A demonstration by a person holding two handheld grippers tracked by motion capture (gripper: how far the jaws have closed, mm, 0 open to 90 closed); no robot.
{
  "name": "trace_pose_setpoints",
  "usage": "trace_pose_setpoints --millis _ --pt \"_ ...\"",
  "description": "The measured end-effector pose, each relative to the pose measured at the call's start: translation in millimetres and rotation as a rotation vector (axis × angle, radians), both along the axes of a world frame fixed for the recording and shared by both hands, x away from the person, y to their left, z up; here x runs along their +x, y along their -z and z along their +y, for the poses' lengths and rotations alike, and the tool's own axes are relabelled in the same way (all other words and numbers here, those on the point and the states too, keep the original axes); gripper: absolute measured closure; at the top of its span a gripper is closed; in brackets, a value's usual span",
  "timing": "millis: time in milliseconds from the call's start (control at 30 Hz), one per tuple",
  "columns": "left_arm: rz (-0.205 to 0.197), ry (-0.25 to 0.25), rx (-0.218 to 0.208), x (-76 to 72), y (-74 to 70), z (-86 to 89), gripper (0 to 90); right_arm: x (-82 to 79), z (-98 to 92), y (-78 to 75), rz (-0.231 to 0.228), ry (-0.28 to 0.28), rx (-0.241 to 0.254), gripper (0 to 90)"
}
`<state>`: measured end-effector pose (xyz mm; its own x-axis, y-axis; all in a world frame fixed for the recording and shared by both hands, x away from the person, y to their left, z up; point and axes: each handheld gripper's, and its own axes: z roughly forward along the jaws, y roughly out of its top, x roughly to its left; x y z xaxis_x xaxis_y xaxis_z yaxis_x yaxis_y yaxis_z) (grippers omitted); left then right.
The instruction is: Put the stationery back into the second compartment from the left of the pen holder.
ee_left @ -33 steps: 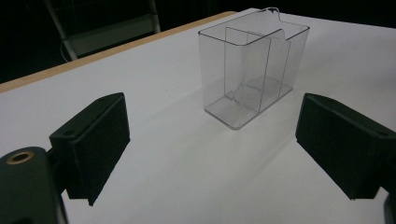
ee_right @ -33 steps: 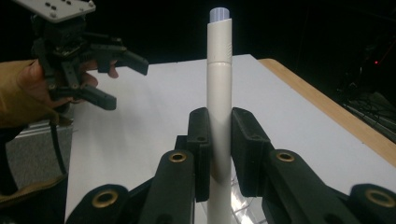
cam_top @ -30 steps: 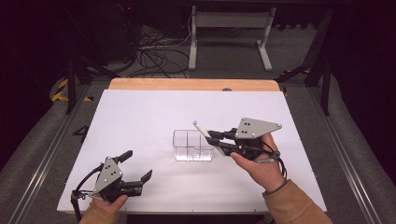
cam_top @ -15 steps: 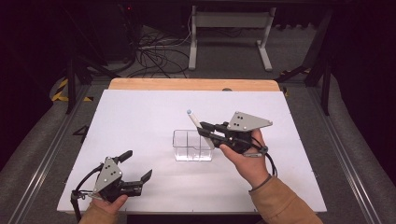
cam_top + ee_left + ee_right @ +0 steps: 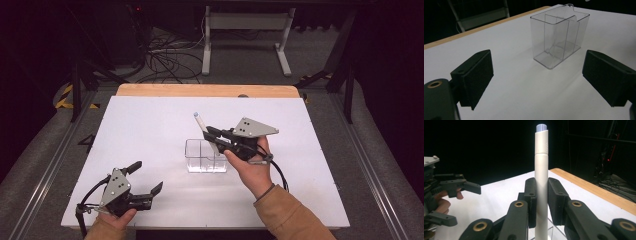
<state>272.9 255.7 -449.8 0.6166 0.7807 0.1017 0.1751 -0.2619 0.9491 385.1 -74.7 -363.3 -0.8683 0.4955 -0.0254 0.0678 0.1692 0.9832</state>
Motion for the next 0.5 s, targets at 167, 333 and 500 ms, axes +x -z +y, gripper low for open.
trace_pose_setpoints --millis 167,333,500 --pt "0.001 0.000 0.000 0.0 0.0 0.0 10.7 5.5 6.4 5.9 0.001 0.016 0.010 78.9" --pt "0.001 -0.001 -0.003 0.2 0.2 0.2 10.7 10.5 12.4 12.0 0.006 0.032 0.012 78.9" --pt "0.001 0.001 0.000 0.1 0.1 0.1 10.7 15.6 18.5 17.2 0.013 0.040 0.013 78.9"
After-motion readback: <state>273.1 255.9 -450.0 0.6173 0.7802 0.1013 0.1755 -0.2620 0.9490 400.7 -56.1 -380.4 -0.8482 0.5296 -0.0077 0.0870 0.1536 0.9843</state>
